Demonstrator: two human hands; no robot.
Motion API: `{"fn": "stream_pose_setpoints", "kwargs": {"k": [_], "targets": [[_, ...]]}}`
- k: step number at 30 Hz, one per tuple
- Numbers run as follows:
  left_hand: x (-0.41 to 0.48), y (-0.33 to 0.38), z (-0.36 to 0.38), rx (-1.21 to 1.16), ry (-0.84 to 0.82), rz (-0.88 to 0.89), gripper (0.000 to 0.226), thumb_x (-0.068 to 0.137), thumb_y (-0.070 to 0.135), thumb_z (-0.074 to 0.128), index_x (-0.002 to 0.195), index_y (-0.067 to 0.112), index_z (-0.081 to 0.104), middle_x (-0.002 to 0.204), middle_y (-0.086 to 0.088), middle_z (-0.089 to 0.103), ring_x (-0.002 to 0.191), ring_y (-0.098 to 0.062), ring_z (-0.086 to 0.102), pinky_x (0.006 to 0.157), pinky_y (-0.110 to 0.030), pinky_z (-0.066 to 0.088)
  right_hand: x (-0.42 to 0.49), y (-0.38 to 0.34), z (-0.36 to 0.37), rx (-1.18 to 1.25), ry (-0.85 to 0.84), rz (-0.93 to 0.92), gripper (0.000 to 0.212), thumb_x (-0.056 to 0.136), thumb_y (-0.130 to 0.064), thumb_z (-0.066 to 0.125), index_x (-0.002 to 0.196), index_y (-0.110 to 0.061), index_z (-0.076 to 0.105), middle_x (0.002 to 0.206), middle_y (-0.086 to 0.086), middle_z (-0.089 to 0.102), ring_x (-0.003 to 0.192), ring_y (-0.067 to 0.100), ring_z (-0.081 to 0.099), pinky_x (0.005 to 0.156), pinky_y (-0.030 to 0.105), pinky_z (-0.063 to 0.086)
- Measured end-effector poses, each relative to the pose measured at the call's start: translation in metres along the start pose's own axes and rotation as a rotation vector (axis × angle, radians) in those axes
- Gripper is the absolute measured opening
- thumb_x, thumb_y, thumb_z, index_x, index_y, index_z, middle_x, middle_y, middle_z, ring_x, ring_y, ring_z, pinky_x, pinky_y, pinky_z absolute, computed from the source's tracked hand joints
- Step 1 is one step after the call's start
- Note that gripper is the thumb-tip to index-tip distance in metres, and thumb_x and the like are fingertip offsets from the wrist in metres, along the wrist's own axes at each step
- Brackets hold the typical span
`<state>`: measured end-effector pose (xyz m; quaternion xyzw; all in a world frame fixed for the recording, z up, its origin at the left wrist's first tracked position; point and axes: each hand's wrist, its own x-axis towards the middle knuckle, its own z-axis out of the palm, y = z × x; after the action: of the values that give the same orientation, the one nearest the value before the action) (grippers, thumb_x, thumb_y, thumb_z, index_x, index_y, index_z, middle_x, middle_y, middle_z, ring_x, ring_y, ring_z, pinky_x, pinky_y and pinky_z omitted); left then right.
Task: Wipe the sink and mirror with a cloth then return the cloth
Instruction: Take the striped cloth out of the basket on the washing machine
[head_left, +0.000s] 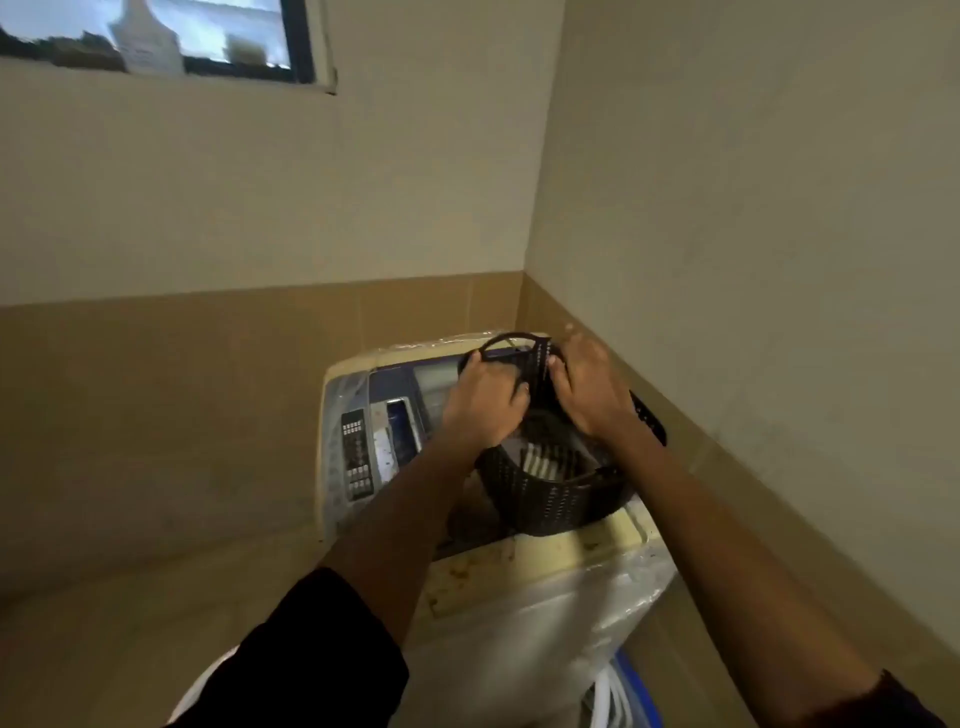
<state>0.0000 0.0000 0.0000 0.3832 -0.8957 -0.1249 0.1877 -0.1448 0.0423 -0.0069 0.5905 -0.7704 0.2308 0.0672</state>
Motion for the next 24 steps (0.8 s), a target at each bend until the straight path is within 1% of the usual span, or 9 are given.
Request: {"fn": "stream_pose_setpoints", "kwargs": {"k": [1, 3, 7, 10, 14, 17, 19, 22, 24], "targets": [[0.008, 0.002, 0.011, -0.041, -0.133, -0.014, 0.035, 0.092, 0.026, 0.041, 0.11, 0.002, 0.06, 0.116, -0.019, 0.063, 0.11, -0.033, 0.057, 0.101, -0.041, 0.042, 0.001, 0.014, 0.005, 0.023, -0.076, -0.002, 0.042, 0.096, -0.029, 0.03, 0.113, 0.0, 0.055, 0.122, 0.025, 0.057, 0.115, 0.039, 0.051, 0.094, 0.04, 0.04], [0.02, 0.007, 0.028, -0.08, -0.357, -0.062, 0.028, 0.09, 0.023, 0.046, 0.1, 0.001, 0.06, 0.107, -0.02, 0.064, 0.099, -0.033, 0.061, 0.088, -0.042, 0.051, 0.004, 0.04, 0.014, 0.023, -0.281, 0.044, 0.032, 0.096, -0.02, 0.038, 0.102, 0.001, 0.061, 0.105, 0.024, 0.065, 0.099, 0.037, 0.059, 0.082, 0.039, 0.045], [0.043, 0.018, 0.059, -0.011, -0.57, -0.121, 0.041, 0.089, 0.023, 0.051, 0.127, 0.009, 0.048, 0.129, -0.018, 0.053, 0.118, -0.033, 0.05, 0.104, -0.047, 0.041, 0.009, 0.068, 0.031, -0.008, -0.629, 0.126, 0.024, 0.09, -0.016, 0.049, 0.101, 0.0, 0.064, 0.106, 0.02, 0.066, 0.097, 0.033, 0.061, 0.086, 0.038, 0.048], [0.057, 0.02, 0.073, 0.079, -0.634, -0.153, 0.048, 0.089, 0.018, 0.051, 0.135, 0.01, 0.039, 0.14, -0.017, 0.043, 0.127, -0.033, 0.043, 0.109, -0.047, 0.036, 0.019, 0.077, 0.043, 0.093, -0.805, 0.241, 0.025, 0.085, -0.005, 0.055, 0.108, -0.005, 0.064, 0.105, 0.015, 0.067, 0.091, 0.03, 0.064, 0.077, 0.037, 0.055], [0.071, 0.011, 0.095, 0.173, -0.722, -0.17, 0.059, 0.088, 0.022, 0.051, 0.142, 0.011, 0.029, 0.151, -0.015, 0.031, 0.135, -0.033, 0.034, 0.112, -0.049, 0.031, 0.026, 0.09, 0.062, 0.221, -1.065, 0.423, 0.039, 0.077, -0.005, 0.066, 0.114, -0.014, 0.057, 0.108, 0.021, 0.065, 0.1, 0.04, 0.063, 0.09, 0.053, 0.052], [0.071, 0.009, 0.105, 0.215, -0.743, -0.128, 0.055, 0.089, 0.02, 0.051, 0.14, 0.01, 0.033, 0.152, -0.014, 0.03, 0.138, -0.032, 0.031, 0.112, -0.044, 0.029, 0.029, 0.09, 0.066, 0.145, -1.113, 0.341, 0.014, 0.079, -0.003, 0.065, 0.09, -0.012, 0.065, 0.083, 0.01, 0.064, 0.084, 0.029, 0.062, 0.082, 0.041, 0.054], [0.071, 0.012, 0.105, 0.194, -0.678, -0.096, 0.049, 0.091, 0.018, 0.048, 0.137, 0.008, 0.038, 0.149, -0.015, 0.035, 0.136, -0.032, 0.034, 0.11, -0.044, 0.031, 0.03, 0.089, 0.066, 0.093, -1.088, 0.283, 0.013, 0.078, -0.003, 0.067, 0.091, -0.005, 0.068, 0.074, 0.005, 0.062, 0.082, 0.027, 0.061, 0.075, 0.034, 0.05], [0.071, 0.015, 0.104, 0.144, -0.613, -0.092, 0.047, 0.092, 0.015, 0.045, 0.137, 0.005, 0.036, 0.147, -0.016, 0.037, 0.136, -0.031, 0.034, 0.111, -0.044, 0.03, 0.029, 0.088, 0.064, 0.061, -1.049, 0.244, 0.022, 0.07, -0.009, 0.076, 0.087, -0.018, 0.066, 0.087, 0.004, 0.063, 0.09, 0.023, 0.059, 0.08, 0.031, 0.047], [0.069, 0.013, 0.099, 0.109, -0.609, -0.096, 0.049, 0.091, 0.014, 0.047, 0.138, 0.005, 0.035, 0.147, -0.017, 0.037, 0.136, -0.031, 0.034, 0.111, -0.043, 0.03, 0.028, 0.084, 0.06, 0.042, -1.0, 0.217, 0.028, 0.071, -0.012, 0.077, 0.096, -0.017, 0.067, 0.095, 0.004, 0.062, 0.093, 0.021, 0.057, 0.081, 0.029, 0.043]]}}
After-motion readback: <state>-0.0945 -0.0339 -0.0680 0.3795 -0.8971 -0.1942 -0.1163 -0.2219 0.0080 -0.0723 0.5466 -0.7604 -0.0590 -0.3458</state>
